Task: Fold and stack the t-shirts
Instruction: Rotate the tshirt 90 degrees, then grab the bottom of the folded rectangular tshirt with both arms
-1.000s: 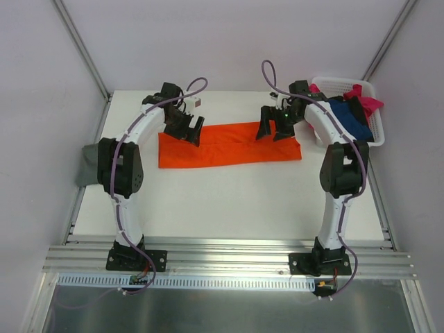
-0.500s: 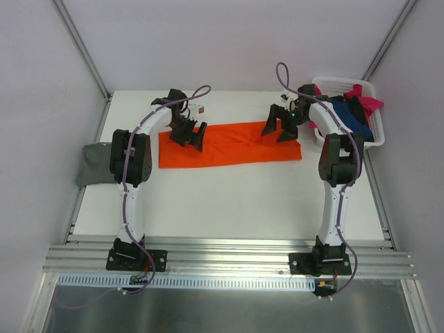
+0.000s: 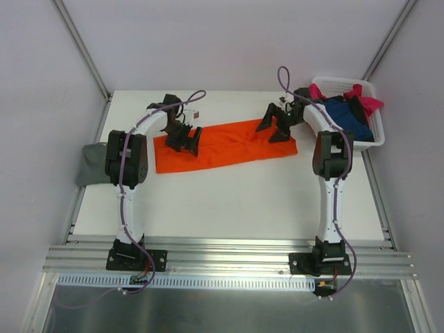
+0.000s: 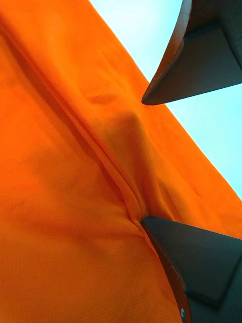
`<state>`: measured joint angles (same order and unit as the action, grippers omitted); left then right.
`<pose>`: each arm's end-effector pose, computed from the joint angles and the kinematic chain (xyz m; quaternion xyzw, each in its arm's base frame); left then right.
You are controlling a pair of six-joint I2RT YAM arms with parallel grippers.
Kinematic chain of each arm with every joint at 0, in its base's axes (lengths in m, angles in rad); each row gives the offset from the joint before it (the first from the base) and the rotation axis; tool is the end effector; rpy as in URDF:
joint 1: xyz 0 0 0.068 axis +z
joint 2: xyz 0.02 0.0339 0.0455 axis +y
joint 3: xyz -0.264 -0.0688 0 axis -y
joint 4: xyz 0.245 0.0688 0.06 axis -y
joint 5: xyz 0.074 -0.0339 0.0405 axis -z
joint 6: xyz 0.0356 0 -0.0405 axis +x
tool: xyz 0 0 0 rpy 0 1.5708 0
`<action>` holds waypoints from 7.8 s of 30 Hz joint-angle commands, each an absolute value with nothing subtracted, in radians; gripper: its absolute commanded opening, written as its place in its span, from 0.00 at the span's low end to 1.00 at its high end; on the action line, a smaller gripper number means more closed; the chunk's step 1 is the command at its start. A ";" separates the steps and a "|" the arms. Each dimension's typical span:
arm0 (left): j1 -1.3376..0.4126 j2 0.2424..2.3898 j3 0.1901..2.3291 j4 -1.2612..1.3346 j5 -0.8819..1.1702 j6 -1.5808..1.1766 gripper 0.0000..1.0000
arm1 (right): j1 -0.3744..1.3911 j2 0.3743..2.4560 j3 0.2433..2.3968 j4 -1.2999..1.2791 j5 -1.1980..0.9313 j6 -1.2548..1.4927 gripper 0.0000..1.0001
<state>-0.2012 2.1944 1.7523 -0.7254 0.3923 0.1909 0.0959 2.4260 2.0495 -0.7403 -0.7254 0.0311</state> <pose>0.4512 -0.1059 0.1789 0.2255 0.9349 -0.1920 0.1955 0.5087 0.0727 0.1620 -0.1093 0.9079 0.3584 0.1880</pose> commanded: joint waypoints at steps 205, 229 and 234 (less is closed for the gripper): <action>-0.572 1.707 0.753 -0.334 0.838 -0.551 0.26 | 0.409 1.620 0.624 -0.373 -0.784 0.316 0.43; -0.463 1.502 0.864 -0.518 0.766 -0.322 0.00 | 0.422 1.470 0.946 -0.661 -0.701 0.032 0.00; -0.382 1.460 0.940 -0.575 0.720 -0.250 0.00 | 0.384 1.497 1.072 -0.649 -0.680 0.012 0.01</action>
